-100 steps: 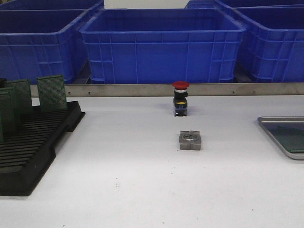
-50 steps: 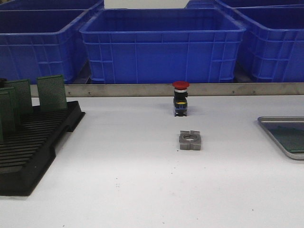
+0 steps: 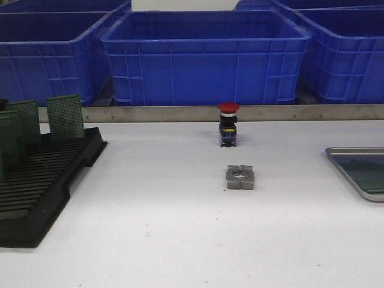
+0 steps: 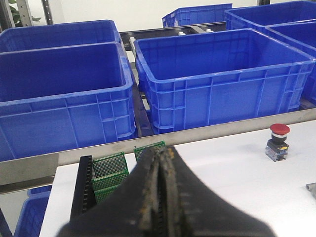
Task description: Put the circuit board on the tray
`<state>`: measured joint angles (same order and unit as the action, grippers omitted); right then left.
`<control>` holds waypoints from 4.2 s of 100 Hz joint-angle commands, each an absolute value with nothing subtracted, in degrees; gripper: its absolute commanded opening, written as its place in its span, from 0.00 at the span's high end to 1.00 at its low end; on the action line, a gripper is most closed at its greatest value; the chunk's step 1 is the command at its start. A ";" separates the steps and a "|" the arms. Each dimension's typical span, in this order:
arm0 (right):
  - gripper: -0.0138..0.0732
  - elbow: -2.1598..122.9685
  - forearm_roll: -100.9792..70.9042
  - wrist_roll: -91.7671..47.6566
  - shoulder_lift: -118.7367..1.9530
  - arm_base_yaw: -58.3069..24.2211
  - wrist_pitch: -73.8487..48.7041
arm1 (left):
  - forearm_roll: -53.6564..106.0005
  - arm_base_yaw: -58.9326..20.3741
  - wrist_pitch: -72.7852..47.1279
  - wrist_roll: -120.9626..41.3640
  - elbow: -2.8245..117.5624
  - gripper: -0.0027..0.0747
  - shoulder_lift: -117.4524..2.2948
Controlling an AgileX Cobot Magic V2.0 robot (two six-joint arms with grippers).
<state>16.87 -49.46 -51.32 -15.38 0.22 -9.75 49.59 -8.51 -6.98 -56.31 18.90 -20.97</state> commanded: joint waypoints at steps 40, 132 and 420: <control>0.92 18.35 -50.31 -51.77 -15.83 0.25 -6.22 | 50.50 -8.51 -3.91 -55.61 20.38 0.99 -21.37; 0.92 18.35 -50.31 -51.77 -15.83 0.25 -6.22 | 1.94 -8.12 7.57 -13.32 11.73 0.99 -18.42; 0.92 -0.69 2.48 5.09 1.56 0.25 9.77 | -5.14 -0.40 3.30 -4.13 -2.54 0.99 2.06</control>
